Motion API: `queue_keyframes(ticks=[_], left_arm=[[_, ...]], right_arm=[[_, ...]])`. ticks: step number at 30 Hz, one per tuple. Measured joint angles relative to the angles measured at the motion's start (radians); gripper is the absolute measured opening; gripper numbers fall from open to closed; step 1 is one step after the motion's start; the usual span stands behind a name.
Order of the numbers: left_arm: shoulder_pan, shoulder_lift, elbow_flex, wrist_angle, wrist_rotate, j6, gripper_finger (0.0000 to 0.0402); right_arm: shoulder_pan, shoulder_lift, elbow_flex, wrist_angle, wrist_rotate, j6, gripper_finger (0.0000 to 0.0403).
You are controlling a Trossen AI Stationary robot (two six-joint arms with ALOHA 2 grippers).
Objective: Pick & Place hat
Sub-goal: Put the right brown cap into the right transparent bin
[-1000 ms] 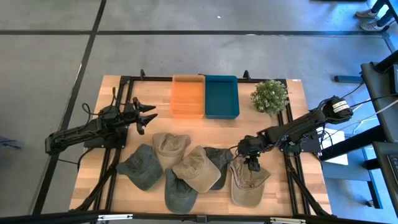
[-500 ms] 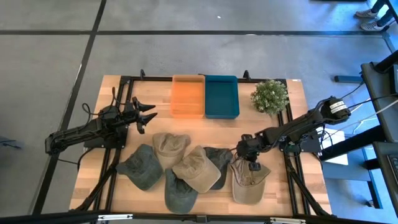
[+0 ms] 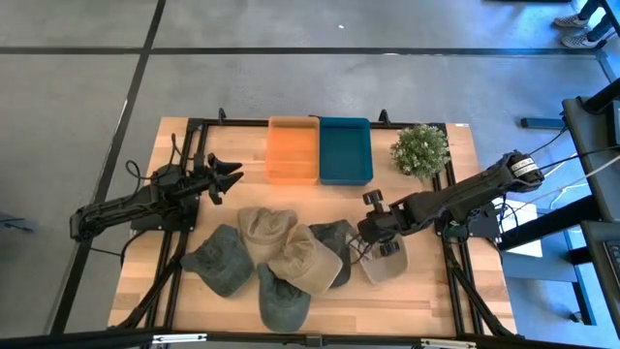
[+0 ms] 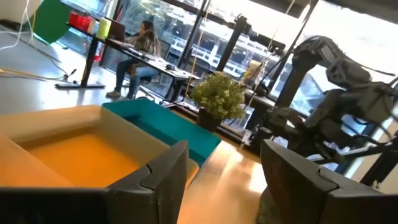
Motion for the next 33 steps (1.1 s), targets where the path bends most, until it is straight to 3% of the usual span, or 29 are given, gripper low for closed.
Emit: queue_keyframes(ticks=[6,10,17,25,28,33], left_arm=[[0.000,0.031,0.000,0.062,0.043,-0.111,0.0196],[-0.014,0.097,0.000,0.155,0.120,-0.114,0.0196],[-0.116,0.321,0.033,0.371,0.156,-0.088,0.0196],[-0.247,0.719,0.233,0.507,0.157,-0.005,0.0196],[-0.280,0.891,0.353,0.510,0.177,0.026,0.0196],[-0.302,1.156,0.525,0.511,0.308,0.070,0.0196]], right_arm=[[0.039,-0.012,0.151,-0.089,0.159,-0.189,0.0027],[0.042,-0.059,0.169,0.037,0.143,-0.406,0.0027],[0.005,-0.152,0.169,0.323,-0.087,-0.794,0.0027],[-0.083,-0.200,0.169,0.570,-0.621,-1.050,0.0027],[-0.112,-0.200,0.169,0.615,-0.679,-1.082,0.0027],[-0.125,-0.220,0.169,0.684,-0.650,-1.142,0.0027]])
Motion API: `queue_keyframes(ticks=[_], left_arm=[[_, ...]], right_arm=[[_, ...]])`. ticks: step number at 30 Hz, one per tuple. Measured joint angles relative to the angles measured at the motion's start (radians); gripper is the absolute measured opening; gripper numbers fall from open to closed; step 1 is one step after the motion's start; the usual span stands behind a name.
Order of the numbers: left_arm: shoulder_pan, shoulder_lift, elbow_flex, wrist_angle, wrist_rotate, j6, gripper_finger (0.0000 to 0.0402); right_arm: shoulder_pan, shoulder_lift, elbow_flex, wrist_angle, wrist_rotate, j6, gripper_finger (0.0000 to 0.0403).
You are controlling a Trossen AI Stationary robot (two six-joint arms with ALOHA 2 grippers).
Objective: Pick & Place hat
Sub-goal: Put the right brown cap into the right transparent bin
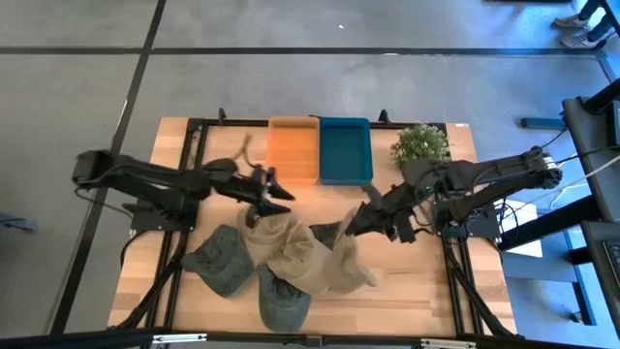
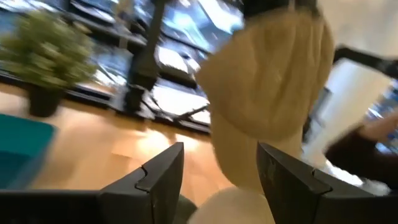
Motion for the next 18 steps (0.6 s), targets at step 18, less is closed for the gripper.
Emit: queue_keyframes(ticks=[18], left_arm=[[0.042,0.614,0.253,0.527,0.217,-0.551,0.0196]], right_arm=[[0.000,-0.173,0.002,0.055,0.050,-0.048,0.0027]])
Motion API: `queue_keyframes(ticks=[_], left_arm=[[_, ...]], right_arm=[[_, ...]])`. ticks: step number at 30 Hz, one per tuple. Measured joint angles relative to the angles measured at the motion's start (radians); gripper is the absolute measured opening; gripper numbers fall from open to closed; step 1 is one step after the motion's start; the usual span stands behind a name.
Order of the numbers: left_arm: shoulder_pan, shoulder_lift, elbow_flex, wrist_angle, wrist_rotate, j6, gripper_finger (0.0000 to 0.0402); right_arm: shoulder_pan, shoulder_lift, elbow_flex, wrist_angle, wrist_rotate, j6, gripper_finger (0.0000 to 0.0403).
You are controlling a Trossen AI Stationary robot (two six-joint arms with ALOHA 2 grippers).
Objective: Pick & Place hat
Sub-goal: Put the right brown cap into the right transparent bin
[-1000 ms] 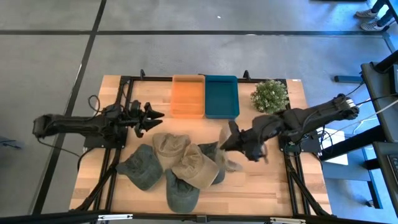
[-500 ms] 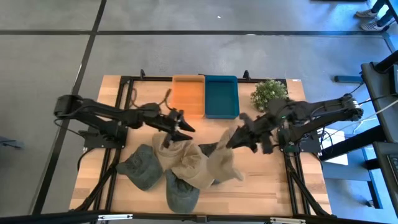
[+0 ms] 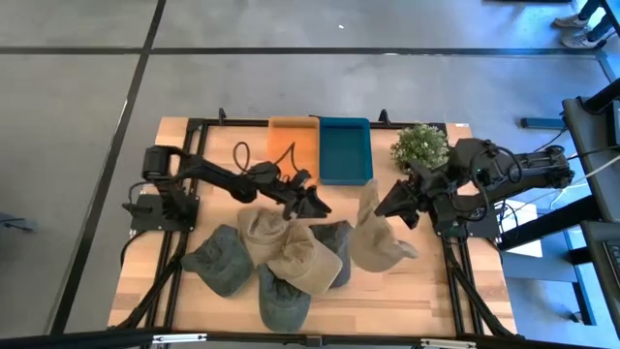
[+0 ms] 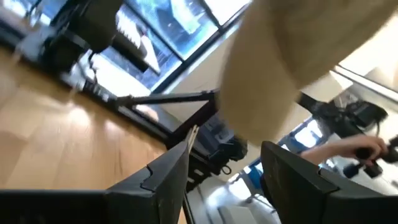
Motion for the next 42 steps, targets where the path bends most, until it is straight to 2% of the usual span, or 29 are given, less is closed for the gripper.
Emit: queue_keyframes(ticks=[9,17,24,30,35,42], left_arm=[[-0.027,0.178,0.131,0.235,0.055,-0.154,0.0196],[-0.069,0.271,0.226,0.231,0.081,-0.236,0.0196],[-0.107,0.291,0.287,0.264,0.095,-0.235,0.0196],[-0.114,0.290,0.293,0.311,0.108,-0.224,0.0196],[-0.114,0.290,0.293,0.315,0.139,-0.152,0.0194],[-0.106,0.290,0.293,0.346,0.141,-0.128,0.0143]], right_arm=[[0.000,0.013,0.000,-0.012,0.006,-0.021,0.0027],[0.000,0.012,0.000,-0.009,0.007,-0.024,0.0027],[0.000,0.012,0.000,-0.009,0.009,-0.024,0.0035],[0.000,0.012,0.000,-0.025,0.009,-0.024,0.0027],[0.000,0.012,0.000,-0.027,0.031,0.004,0.0030],[0.000,0.012,0.000,-0.039,0.062,0.029,0.0031]])
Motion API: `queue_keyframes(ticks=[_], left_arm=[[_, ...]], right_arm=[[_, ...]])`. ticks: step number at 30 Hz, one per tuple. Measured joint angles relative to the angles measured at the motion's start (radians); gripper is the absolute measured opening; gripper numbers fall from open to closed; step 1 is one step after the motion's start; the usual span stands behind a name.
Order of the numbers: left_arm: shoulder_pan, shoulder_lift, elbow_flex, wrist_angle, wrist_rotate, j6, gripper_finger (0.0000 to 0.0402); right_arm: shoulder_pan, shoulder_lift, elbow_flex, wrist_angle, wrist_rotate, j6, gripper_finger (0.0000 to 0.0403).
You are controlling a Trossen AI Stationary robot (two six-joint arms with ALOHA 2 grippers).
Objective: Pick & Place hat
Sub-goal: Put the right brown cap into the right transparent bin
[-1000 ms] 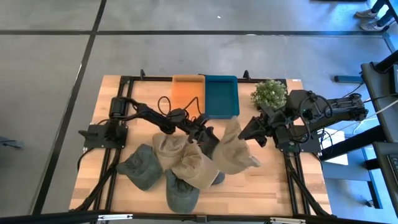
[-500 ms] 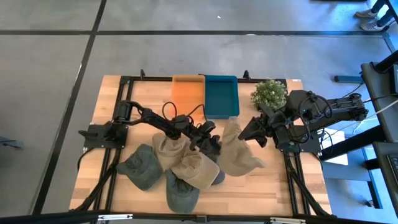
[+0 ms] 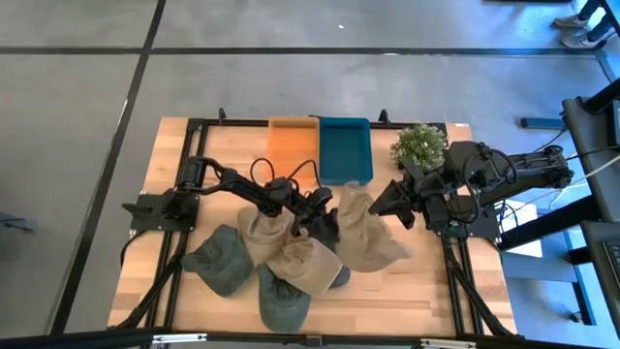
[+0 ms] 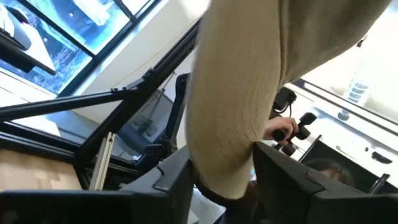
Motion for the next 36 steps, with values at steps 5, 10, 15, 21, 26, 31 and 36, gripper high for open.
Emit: queue_keyframes(ticks=[5,10,15,21,26,31,36], left_arm=[[0.010,0.000,0.000,0.036,0.015,0.015,0.0088],[0.009,-0.001,0.000,0.057,0.024,0.056,0.0035],[0.027,-0.002,0.000,0.060,0.050,0.080,0.0010],[0.080,-0.002,0.000,0.065,0.147,0.078,0.0016],[0.109,-0.002,0.000,0.043,0.246,0.037,0.0009],[0.115,-0.002,0.000,-0.056,0.310,0.093,0.0010],[0.130,-0.002,0.000,-0.206,0.389,0.164,0.0010]], right_arm=[[0.000,0.000,0.000,-0.002,-0.001,0.008,0.0036],[0.000,0.000,0.000,-0.011,-0.003,0.057,0.0039],[0.000,0.000,0.000,-0.039,-0.004,0.089,0.0040],[0.000,0.000,0.000,-0.071,0.036,0.283,0.0075],[0.000,0.000,0.000,-0.132,0.263,0.559,0.0144],[0.000,0.000,0.000,-0.281,0.510,0.847,0.0195],[0.000,0.000,0.000,-0.488,0.466,1.066,0.0217]])
